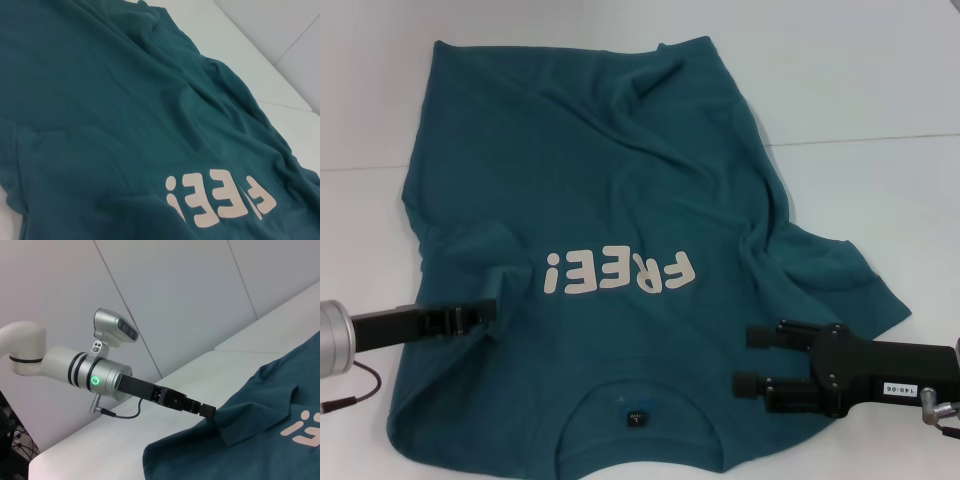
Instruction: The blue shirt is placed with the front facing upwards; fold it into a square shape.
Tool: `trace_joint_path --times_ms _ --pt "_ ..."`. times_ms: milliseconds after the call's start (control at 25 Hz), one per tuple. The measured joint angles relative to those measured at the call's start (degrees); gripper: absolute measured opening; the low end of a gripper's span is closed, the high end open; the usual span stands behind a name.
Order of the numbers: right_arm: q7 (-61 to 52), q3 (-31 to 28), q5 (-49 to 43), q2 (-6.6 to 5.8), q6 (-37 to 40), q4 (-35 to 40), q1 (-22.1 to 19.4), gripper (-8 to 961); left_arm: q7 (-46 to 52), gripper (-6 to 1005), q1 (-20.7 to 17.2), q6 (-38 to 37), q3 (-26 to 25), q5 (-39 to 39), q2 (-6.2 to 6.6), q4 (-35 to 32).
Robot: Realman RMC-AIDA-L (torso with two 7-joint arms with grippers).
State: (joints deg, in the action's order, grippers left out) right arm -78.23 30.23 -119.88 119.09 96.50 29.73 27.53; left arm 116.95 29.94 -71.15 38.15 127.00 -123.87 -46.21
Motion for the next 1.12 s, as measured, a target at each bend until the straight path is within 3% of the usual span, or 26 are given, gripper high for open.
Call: trace_joint_path --times_ms 1120 --pt "-0.42 -0.96 0.0 -0.2 -0.14 0.26 0.27 870 1.35 -1 -0.14 -3.09 -3.31 -2.73 1.25 0.4"
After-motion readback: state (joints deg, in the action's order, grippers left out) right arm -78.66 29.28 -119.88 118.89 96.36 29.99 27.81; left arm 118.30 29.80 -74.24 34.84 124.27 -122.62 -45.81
